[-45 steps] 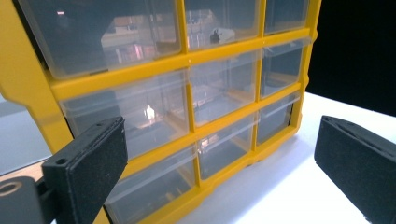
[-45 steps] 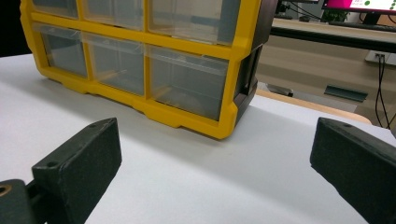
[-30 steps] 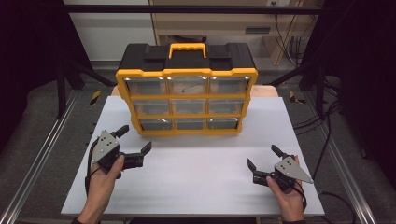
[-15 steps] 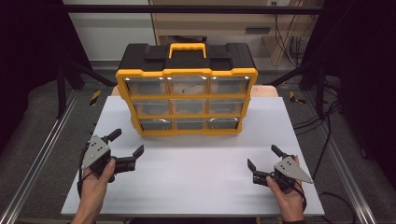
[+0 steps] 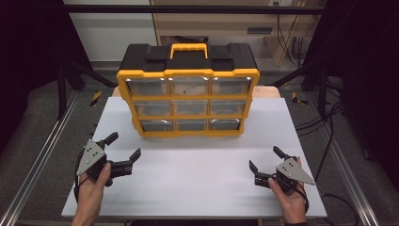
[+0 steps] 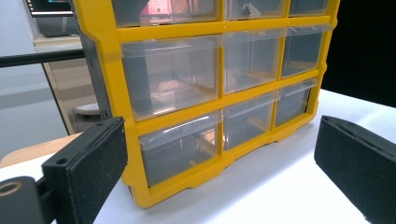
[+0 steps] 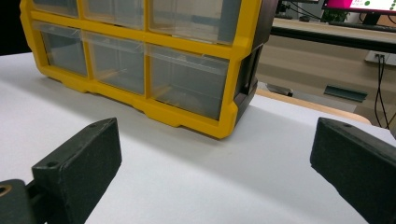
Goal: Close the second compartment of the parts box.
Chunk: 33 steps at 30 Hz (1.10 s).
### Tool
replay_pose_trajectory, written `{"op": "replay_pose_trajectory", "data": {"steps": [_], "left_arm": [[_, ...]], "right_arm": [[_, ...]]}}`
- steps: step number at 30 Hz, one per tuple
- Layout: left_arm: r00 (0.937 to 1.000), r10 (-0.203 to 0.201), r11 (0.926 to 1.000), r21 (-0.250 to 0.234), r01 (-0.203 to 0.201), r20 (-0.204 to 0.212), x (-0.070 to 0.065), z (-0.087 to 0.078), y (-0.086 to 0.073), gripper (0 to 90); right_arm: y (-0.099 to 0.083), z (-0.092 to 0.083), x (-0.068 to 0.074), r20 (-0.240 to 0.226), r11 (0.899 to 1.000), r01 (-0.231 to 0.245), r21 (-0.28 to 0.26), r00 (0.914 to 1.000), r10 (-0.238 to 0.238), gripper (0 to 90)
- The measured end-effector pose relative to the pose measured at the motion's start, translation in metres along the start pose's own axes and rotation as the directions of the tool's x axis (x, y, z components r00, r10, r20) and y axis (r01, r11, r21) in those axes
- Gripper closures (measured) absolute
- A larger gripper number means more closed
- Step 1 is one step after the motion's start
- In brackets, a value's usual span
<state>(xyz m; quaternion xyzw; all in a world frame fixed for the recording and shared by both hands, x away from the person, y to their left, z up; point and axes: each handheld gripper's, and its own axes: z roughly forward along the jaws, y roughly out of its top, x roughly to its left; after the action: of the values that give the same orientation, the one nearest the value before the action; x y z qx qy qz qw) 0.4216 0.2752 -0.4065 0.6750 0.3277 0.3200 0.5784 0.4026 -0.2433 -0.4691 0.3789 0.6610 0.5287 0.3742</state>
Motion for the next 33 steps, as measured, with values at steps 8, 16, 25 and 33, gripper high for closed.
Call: {"op": "replay_pose_trajectory", "data": {"steps": [8,16,25,33], "left_arm": [[0.9999,-0.010,0.9999,-0.010,0.010,-0.003,0.002,-0.005,-0.006,2.4],[0.9999,-0.012,0.9999,-0.011,0.012,-0.008,0.003,-0.010,-0.015,2.5],[0.9997,-0.020,0.9998,-0.006,0.020,-0.016,0.005,-0.014,-0.024,2.5],[0.9997,-0.020,0.9998,0.001,0.020,-0.013,0.006,-0.016,-0.031,2.5]], "right_arm": [[0.000,0.000,0.000,0.000,1.000,0.000,0.001,1.0000,0.000,2.2],[0.000,0.000,0.000,0.001,1.000,0.001,0.001,1.0000,-0.001,2.2],[0.000,0.000,0.000,0.000,1.000,0.000,0.000,1.0000,0.000,2.2],[0.000,0.000,0.000,0.001,1.000,0.001,0.001,1.0000,-0.001,2.2]]}}
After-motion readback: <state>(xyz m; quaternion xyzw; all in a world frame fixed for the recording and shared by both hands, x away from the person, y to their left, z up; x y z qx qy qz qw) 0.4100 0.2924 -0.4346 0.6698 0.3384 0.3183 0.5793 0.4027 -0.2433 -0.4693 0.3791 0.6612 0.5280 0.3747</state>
